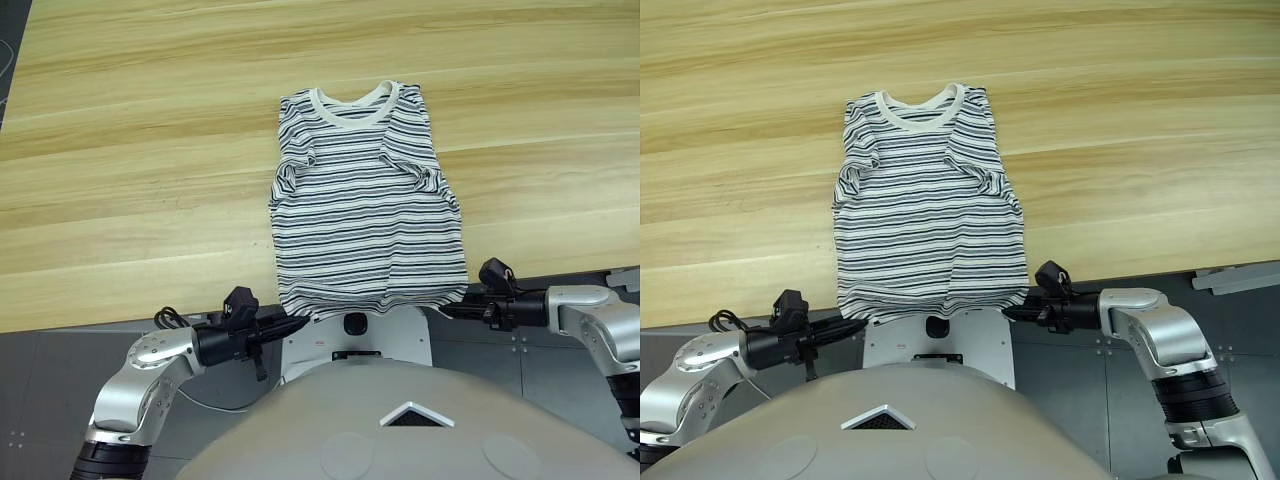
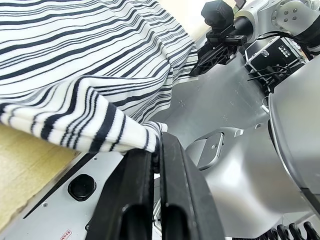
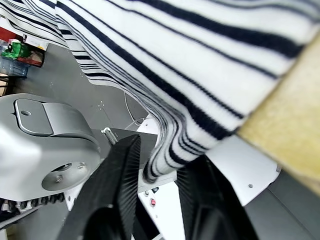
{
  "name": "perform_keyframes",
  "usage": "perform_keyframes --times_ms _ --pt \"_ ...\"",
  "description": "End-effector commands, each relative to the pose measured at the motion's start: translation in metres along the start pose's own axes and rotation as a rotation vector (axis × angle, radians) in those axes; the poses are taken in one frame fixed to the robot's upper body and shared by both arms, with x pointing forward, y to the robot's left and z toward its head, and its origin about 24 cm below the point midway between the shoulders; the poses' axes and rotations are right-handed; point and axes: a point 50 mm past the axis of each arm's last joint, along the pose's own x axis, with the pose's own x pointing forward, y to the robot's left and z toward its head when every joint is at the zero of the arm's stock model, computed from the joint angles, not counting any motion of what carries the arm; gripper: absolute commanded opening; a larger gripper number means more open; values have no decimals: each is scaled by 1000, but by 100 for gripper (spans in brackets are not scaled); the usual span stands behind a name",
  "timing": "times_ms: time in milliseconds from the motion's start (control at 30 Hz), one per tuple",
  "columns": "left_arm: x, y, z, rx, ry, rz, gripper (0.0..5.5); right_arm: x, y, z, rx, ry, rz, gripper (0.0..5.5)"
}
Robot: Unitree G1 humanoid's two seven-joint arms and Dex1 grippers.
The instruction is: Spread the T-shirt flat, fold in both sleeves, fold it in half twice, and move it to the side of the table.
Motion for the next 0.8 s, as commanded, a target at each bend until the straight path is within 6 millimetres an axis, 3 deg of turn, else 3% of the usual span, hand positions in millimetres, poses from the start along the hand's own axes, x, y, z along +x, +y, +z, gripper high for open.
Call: perform_keyframes --times_ms 33,167,300,567,800 --pt "-5 3 6 62 26 3 10 -11 0 12 -154 17 15 40" --pt "-15 10 15 102 31 -36 10 -21 10 28 -323 21 84 16" --pt "-22 21 20 117 21 -45 10 -28 9 39 -347 -24 120 16" --pt "-22 39 35 76 -108 -19 10 -31 2 63 -171 -256 166 16" --pt "-4 46 59 -36 -321 -2 10 -9 4 85 -12 -472 183 16"
